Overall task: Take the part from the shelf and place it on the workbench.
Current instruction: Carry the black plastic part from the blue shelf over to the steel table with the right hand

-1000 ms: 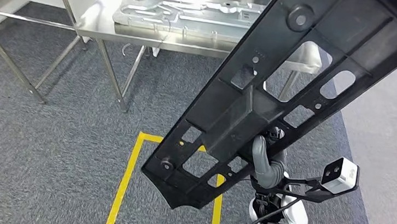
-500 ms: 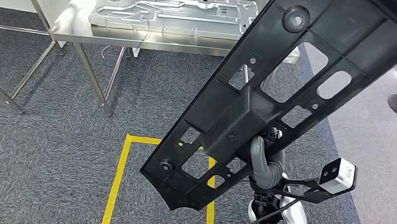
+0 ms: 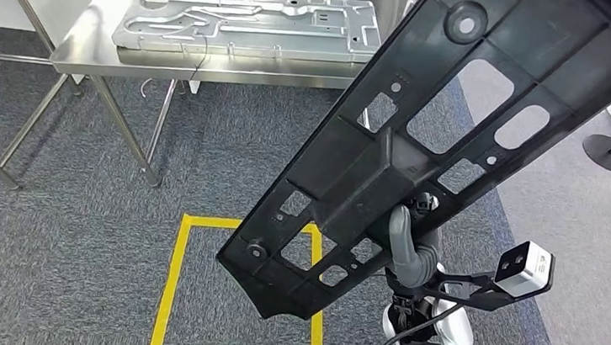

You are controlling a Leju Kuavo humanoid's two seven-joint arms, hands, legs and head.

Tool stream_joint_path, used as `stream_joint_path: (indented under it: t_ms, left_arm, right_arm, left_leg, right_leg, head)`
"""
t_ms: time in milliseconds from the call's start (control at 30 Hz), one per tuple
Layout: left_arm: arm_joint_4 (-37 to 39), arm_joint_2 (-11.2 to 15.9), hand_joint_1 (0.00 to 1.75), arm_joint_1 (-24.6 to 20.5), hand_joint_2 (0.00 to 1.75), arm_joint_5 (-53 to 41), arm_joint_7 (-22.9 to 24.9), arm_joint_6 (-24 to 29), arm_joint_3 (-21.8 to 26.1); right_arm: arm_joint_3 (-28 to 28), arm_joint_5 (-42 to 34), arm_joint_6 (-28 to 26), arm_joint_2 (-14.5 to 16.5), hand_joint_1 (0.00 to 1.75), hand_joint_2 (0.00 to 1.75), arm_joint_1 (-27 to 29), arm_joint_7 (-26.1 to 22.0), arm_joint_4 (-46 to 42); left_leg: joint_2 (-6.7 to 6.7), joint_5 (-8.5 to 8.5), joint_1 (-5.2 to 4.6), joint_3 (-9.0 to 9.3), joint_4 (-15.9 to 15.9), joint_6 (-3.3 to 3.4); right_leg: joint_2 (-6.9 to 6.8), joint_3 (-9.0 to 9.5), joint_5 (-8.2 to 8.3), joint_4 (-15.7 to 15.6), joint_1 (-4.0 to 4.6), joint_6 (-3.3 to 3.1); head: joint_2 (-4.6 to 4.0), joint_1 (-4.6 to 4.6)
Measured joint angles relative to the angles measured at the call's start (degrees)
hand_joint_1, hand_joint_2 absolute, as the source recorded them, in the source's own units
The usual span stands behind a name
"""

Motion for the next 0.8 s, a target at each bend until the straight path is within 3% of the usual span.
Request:
stream_joint_path:
  t_ms: [100, 167, 267, 300, 333, 367, 433, 467, 533, 600, 667, 767, 800]
  left_arm:
    - [-0.01, -0.01, 0.00, -0.03, 1.75, 0.00, 0.04, 0.00, -0.01]
    - [-0.01, -0.02, 0.00, -0.09, 1.75, 0.00, 0.05, -0.04, -0.01]
    - [-0.01, -0.03, 0.00, -0.11, 1.75, 0.00, 0.05, -0.10, -0.02]
    - [-0.01, -0.03, 0.00, -0.08, 1.75, 0.00, 0.05, -0.11, -0.03]
    - [0.00, -0.03, 0.00, -0.06, 1.75, 0.00, 0.06, -0.11, -0.03]
    - [-0.01, -0.03, 0.00, -0.05, 1.75, 0.00, 0.07, -0.11, -0.03]
    - [-0.01, -0.03, 0.00, -0.08, 1.75, 0.00, 0.09, -0.11, -0.03]
    - [-0.02, -0.03, 0.00, -0.11, 1.75, 0.00, 0.10, -0.11, -0.03]
    - [-0.02, -0.04, 0.00, -0.15, 1.75, 0.00, 0.12, -0.11, -0.03]
    - [-0.01, -0.04, 0.00, -0.20, 1.75, 0.00, 0.15, -0.11, -0.03]
    - [-0.01, -0.04, 0.00, -0.31, 1.75, 0.00, 0.16, -0.11, -0.03]
    - [-0.02, -0.03, 0.00, -0.25, 1.75, 0.00, 0.17, -0.11, -0.05]
    - [-0.02, -0.03, 0.00, -0.17, 1.75, 0.00, 0.18, -0.12, -0.06]
  right_arm:
    - [-0.01, -0.01, -0.02, 0.00, 1.75, 1.75, -0.03, 0.00, -0.04]
    - [-0.05, -0.01, -0.04, 0.00, 1.75, 1.75, -0.17, -0.01, -0.17]
    - [-0.11, -0.03, -0.09, -0.01, 1.75, 1.75, -0.30, -0.02, -0.28]
    - [-0.13, -0.04, -0.13, -0.01, 1.75, 1.75, -0.26, -0.02, -0.27]
    - [-0.16, -0.07, -0.15, -0.02, 1.75, 1.75, -0.24, -0.01, -0.27]
    - [-0.19, -0.09, -0.15, -0.03, 1.75, 1.75, -0.25, -0.01, -0.26]
    - [-0.35, -0.13, -0.15, -0.04, 1.75, 1.75, -0.34, -0.01, -0.26]
    - [-0.44, -0.13, -0.15, -0.04, 1.75, 1.75, -0.40, -0.02, -0.26]
    - [-0.60, -0.18, -0.15, -0.07, 1.75, 1.75, -0.44, -0.05, -0.26]
    - [-0.72, -0.25, -0.12, -0.11, 1.75, 1.75, -0.41, -0.08, -0.27]
    - [-0.80, -0.29, -0.05, -0.13, 1.75, 1.75, -0.45, -0.10, -0.30]
    - [-0.81, -0.30, 0.01, -0.13, 1.75, 1.75, -0.33, -0.13, -0.30]
    - [-0.81, -0.29, 0.01, -0.13, 1.75, 1.75, -0.21, -0.13, -0.30]
  left_leg:
    - [-0.05, -0.20, -0.03, 0.42, -1.00, 0.91]
    - [0.06, -0.07, 0.12, 0.85, -1.47, 1.53]
    - [0.29, -0.26, 0.12, 1.15, -1.59, 2.01]
    - [0.33, -0.37, 0.11, 1.23, -1.58, 2.04]
    - [0.35, -0.51, 0.11, 1.38, -1.55, 2.02]
    - [0.34, -0.69, 0.12, 1.62, -1.54, 1.93]
    - [0.32, -1.19, 0.06, 2.22, -1.48, 1.58]
    - [0.31, -1.44, -0.05, 2.38, -1.39, 1.31]
    - [0.40, -1.79, -0.25, 2.45, -1.33, 0.71]
    - [0.58, -2.12, -0.18, 2.58, -1.37, 0.07]
    - [0.56, -3.54, -0.01, 1.99, 0.52, -0.51]
    - [0.46, -8.34, 0.10, -3.23, 11.09, -0.97]
    - [0.46, -9.15, 0.10, -5.05, 14.23, -1.04]
  right_leg:
    - [0.07, -0.05, -0.23, 0.09, -0.06, 0.96]
    - [-0.30, -1.01, -1.74, 2.50, -0.18, 1.59]
    - [-0.66, -6.69, -6.18, 13.15, -0.43, 2.26]
    - [-0.68, -8.34, -6.61, 15.75, -0.53, 2.39]
    - [-0.73, -9.00, -5.87, 16.26, -0.63, 2.46]
    - [-0.83, -8.48, -4.07, 14.41, -0.72, 2.46]
    - [-1.30, -5.15, 0.33, 6.67, -0.74, 2.24]
    - [-1.48, -3.73, 1.58, 3.43, -0.63, 1.99]
    - [-1.54, -2.69, 1.86, 0.85, -0.31, 1.37]
    - [-1.28, -2.61, 1.78, 0.55, -0.32, 0.61]
    - [-1.18, -2.18, 1.74, 0.20, -0.52, -0.17]
    - [-1.16, -1.81, 1.50, 0.07, -0.42, -0.85]
    - [-1.11, -1.76, 1.43, 0.08, -0.33, -0.93]
  head:
    - [0.01, 0.00]
    - [0.01, 0.00]
    - [0.01, 0.00]
    - [0.01, 0.00]
    - [0.01, 0.00]
    - [0.01, 0.00]
    - [-0.01, 0.00]
    - [0.00, -0.01]
    - [0.01, -0.01]
    - [0.01, 0.00]
    - [0.01, -0.01]
    - [0.01, -0.01]
    - [0.01, 0.00]
